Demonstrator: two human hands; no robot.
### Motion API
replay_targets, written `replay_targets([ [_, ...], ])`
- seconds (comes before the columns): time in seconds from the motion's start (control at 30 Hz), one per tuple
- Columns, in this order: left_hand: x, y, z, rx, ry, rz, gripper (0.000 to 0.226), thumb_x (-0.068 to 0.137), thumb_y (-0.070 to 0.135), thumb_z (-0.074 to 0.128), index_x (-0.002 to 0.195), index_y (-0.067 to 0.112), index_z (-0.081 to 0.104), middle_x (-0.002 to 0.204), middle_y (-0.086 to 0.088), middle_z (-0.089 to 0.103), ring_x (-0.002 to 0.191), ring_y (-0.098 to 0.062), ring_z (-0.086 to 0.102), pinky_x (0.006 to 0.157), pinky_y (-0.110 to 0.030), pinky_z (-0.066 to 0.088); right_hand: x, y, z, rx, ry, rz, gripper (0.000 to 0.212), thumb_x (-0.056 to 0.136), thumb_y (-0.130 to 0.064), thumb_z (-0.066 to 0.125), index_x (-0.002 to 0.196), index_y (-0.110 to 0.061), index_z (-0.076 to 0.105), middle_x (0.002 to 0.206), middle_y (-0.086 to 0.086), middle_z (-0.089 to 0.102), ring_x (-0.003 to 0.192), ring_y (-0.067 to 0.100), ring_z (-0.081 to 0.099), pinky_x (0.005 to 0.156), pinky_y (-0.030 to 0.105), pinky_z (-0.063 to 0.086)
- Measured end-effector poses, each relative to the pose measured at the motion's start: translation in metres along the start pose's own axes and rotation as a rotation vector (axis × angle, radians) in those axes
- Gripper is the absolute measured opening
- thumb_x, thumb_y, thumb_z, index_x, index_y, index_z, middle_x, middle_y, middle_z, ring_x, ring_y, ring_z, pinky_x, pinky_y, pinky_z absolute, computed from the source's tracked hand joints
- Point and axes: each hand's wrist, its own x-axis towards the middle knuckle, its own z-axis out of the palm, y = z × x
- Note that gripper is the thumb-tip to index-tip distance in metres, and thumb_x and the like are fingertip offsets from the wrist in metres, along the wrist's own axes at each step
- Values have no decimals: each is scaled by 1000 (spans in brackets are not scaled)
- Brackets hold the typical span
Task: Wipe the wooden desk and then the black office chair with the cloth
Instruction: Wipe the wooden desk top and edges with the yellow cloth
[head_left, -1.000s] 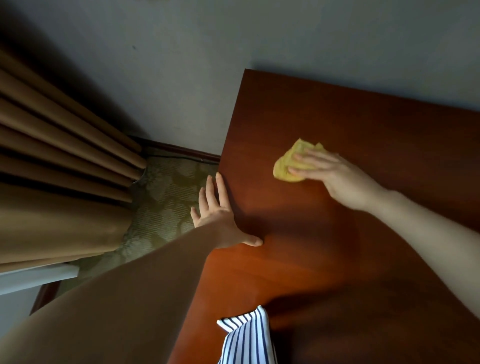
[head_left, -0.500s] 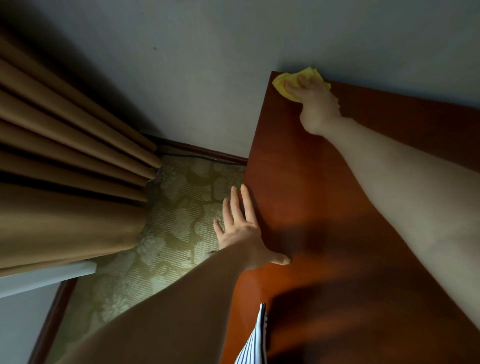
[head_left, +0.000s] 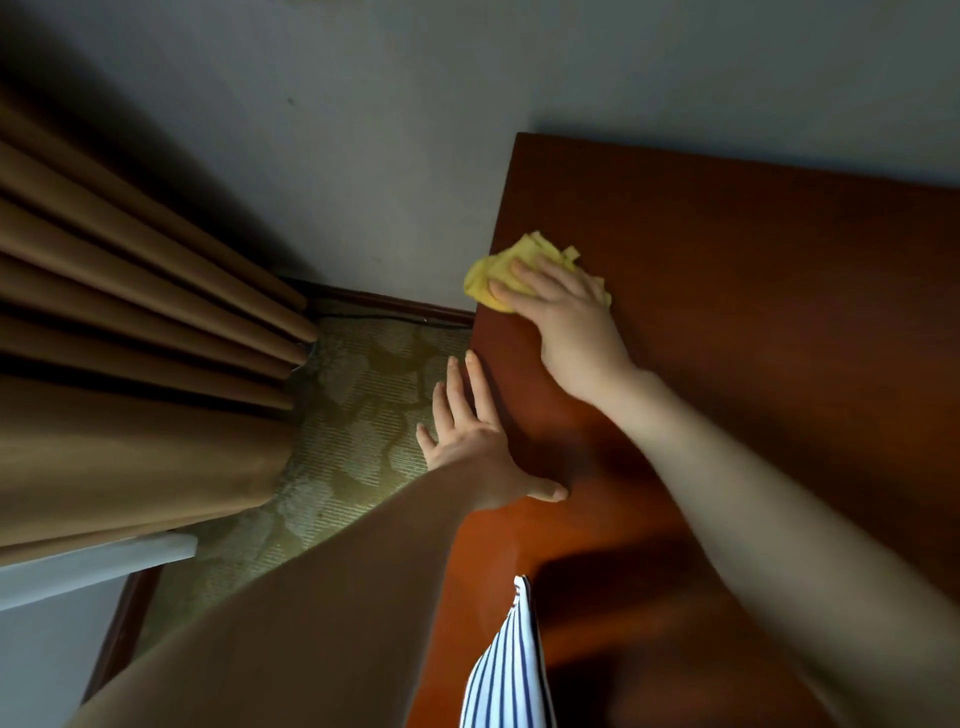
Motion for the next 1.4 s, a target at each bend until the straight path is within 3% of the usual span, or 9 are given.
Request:
replay_targets([
  [0.13, 1, -1, 1, 3, 13, -13, 163, 40, 66, 82, 124, 29, -52, 144, 7, -41, 142, -23, -21, 115, -53, 4, -67, -9, 3, 78, 17, 45, 61, 87, -2, 31, 138, -30, 46, 151, -1, 35, 142, 22, 23, 114, 45, 14],
  [0.2, 2, -2, 1, 7, 13, -14, 163, 39, 67, 82, 125, 29, -51, 145, 7, -39, 142, -24, -19, 115, -54, 6, -99, -9, 5, 97, 36, 65, 62, 82, 2, 41, 136, -28, 51, 148, -1, 40, 141, 23, 27, 113, 46, 18],
  [0.33, 4, -3, 3, 12, 19, -9, 163, 35, 70, 81, 125, 32, -49, 147, 7, -36, 142, -25, -16, 114, -55, 6, -149, 0, 7, 86, 50, 153, 71, 78, 13, 50, 134, -31, 52, 147, -5, 41, 142, 19, 26, 113, 41, 15],
  [0.53, 6, -6, 4, 15, 49, -9, 165, 26, 76, 76, 128, 33, -47, 148, 10, -31, 143, -27, -12, 113, -56, 9, -173, 44, -10, 36, 152, 345, 73, 79, 17, 47, 136, -28, 50, 147, -1, 41, 142, 22, 26, 110, 51, 28],
  [0.83, 4, -5, 7, 20, 86, 9, 165, 31, 72, 79, 129, 31, -47, 149, 10, -30, 143, -25, -11, 114, -52, 13, -110, 122, -43, 20, 288, 625, 70, 85, 13, 41, 143, -27, 40, 153, 2, 30, 144, 25, 17, 113, 51, 21],
  [1.07, 2, -4, 9, 4, 110, 17, 164, 33, 70, 80, 129, 30, -47, 147, 11, -31, 143, -23, -9, 113, -49, 16, -23, 135, -49, 32, 334, 782, 65, 90, 4, 39, 147, -27, 32, 156, 1, 21, 145, 27, 11, 116, 48, 11],
  [1.23, 3, -5, 9, -17, 106, 16, 164, 32, 71, 80, 122, 33, -52, 142, 16, -34, 142, -22, -12, 114, -49, 13, 28, 124, -45, 49, 250, 743, 48, 100, -24, 36, 147, -29, 29, 158, 0, 16, 145, 25, 8, 115, 46, 8],
  [1.4, 3, -5, 7, -15, 96, 13, 163, 34, 71, 80, 115, 34, -57, 142, 15, -36, 142, -22, -12, 114, -49, 13, 50, 95, -36, 24, 158, 588, 48, 99, -34, 37, 146, -31, 31, 157, -1, 18, 145, 23, 10, 115, 44, 10],
])
